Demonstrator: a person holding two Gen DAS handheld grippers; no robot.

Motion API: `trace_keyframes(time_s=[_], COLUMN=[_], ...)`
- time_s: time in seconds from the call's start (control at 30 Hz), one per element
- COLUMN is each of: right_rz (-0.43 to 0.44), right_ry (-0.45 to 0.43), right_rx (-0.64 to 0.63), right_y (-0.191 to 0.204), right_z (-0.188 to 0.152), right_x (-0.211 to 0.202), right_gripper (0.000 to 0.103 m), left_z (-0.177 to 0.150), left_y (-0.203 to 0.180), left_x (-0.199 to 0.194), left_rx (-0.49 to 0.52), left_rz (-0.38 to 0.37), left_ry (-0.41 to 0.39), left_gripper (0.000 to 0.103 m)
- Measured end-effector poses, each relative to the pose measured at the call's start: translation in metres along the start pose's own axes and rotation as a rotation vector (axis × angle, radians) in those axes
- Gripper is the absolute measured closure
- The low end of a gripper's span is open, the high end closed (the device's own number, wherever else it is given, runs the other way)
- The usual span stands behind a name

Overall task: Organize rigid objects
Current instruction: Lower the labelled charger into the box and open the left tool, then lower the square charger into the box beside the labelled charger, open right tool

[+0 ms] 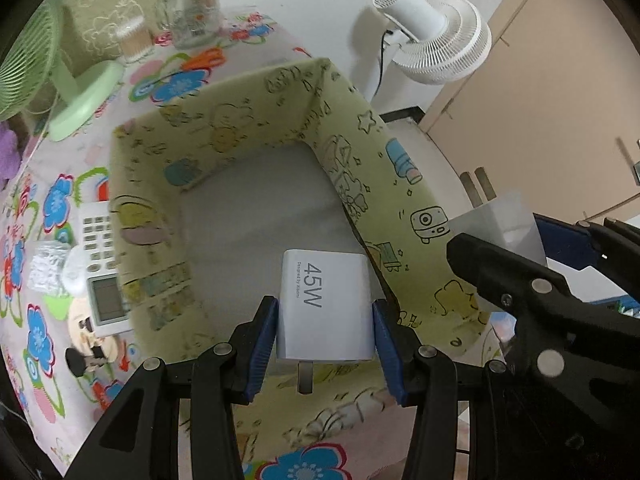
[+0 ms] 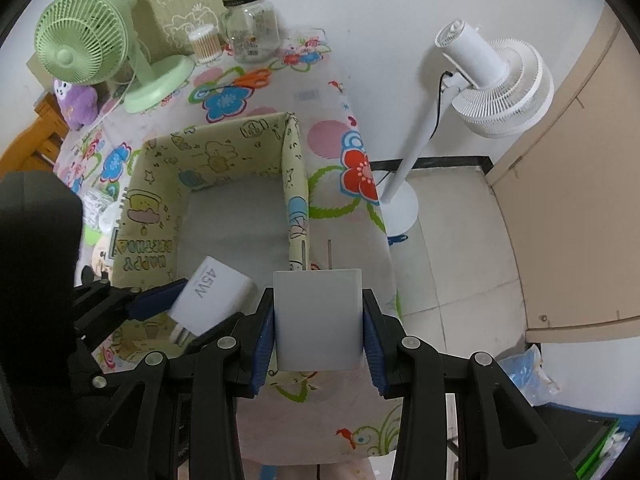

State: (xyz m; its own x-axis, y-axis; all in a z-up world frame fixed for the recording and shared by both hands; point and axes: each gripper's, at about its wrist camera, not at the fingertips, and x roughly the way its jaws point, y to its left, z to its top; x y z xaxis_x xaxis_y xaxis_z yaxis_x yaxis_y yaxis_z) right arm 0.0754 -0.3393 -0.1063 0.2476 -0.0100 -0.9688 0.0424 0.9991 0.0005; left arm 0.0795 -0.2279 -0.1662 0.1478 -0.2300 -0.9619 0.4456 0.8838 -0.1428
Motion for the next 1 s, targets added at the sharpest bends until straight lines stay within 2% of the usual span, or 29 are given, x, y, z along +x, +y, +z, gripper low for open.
trace_keyframes(time_s=[0.2,0.33,0.47,0.73,1.0], right_rz=[-0.002,0.000,0.002,0.019,0.051], right_ry=[0.014,0.010,0.009,-0.014,-0.035], right_rx=[0.009,0.016,0.017,0.015,-0.009], right_y=[-0.006,-0.008,-0.006,0.004,0.032], right_z=[0.000,0.000,0.000,-0.002,-0.002], right_x=[0.007,0.007,0.007,-0.007,-0.018], right_gripper=[0.060,0.060,0.060,0.060,0.061], left_z=[0.001,0.004,0.005,-0.003,-0.017], left_y=[-0.005,-0.006,-0.009,0.001,0.035], left_x=[0.013,0.009,0.004,-0.032,-0.063], left_rx=[0.010,0.011,0.030,0.041,0.010], left_rz=[-0.028,-0.060,-0.059,0.015,0.121], left_ry=[0.029,0.015,0.007,-0.043,-0.068], left_gripper=[0.053,0.027,0.021,0.011,0.008])
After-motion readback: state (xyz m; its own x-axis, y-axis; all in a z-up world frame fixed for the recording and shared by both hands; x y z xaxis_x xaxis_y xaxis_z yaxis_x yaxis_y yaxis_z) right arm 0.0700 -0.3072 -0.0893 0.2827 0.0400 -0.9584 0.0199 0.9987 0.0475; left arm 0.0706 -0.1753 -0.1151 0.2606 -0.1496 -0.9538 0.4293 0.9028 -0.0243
